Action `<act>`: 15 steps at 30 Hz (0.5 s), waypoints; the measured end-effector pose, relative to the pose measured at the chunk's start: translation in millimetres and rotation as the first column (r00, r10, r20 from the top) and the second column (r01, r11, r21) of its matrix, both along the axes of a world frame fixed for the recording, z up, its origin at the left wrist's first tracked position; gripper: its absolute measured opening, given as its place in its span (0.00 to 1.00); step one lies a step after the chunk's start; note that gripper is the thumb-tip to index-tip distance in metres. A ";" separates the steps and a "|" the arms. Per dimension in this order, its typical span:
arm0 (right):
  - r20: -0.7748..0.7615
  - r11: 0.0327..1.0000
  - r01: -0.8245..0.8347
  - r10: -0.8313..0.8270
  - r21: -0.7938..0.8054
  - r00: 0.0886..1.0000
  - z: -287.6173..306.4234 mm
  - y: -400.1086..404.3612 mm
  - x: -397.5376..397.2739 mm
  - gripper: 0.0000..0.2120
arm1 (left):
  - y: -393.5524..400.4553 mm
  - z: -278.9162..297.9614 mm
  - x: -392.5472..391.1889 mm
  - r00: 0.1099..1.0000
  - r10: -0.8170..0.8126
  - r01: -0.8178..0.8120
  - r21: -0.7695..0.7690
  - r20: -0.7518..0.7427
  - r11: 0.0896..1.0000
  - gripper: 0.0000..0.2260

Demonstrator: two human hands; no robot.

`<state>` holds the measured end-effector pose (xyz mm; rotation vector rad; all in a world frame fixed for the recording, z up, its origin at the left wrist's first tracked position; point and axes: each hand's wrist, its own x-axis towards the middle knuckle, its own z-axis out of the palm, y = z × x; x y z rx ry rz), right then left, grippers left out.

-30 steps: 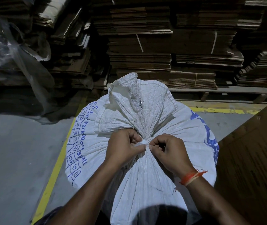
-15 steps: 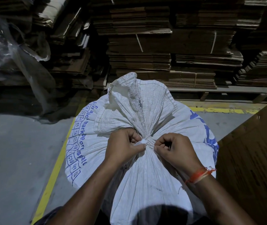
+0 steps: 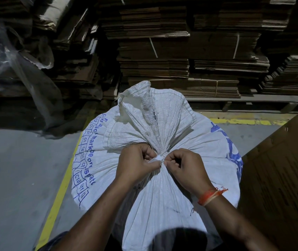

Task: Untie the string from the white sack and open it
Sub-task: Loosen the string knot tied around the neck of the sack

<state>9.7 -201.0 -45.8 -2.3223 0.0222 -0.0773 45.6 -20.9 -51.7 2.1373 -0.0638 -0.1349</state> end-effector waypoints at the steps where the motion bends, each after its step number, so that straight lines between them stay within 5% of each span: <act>1: 0.002 1.000 0.002 -0.002 0.001 1.000 0.4 0.3 0.2 0.06 | -0.1 0.2 -0.2 1.000 -0.003 0.003 -0.002 0.001 1.000 0.11; 15: -0.016 1.000 0.013 -0.013 0.005 1.000 3.7 -1.7 -0.2 0.05 | -0.1 3.3 -1.2 1.000 -0.014 0.014 -0.017 -0.009 1.000 0.10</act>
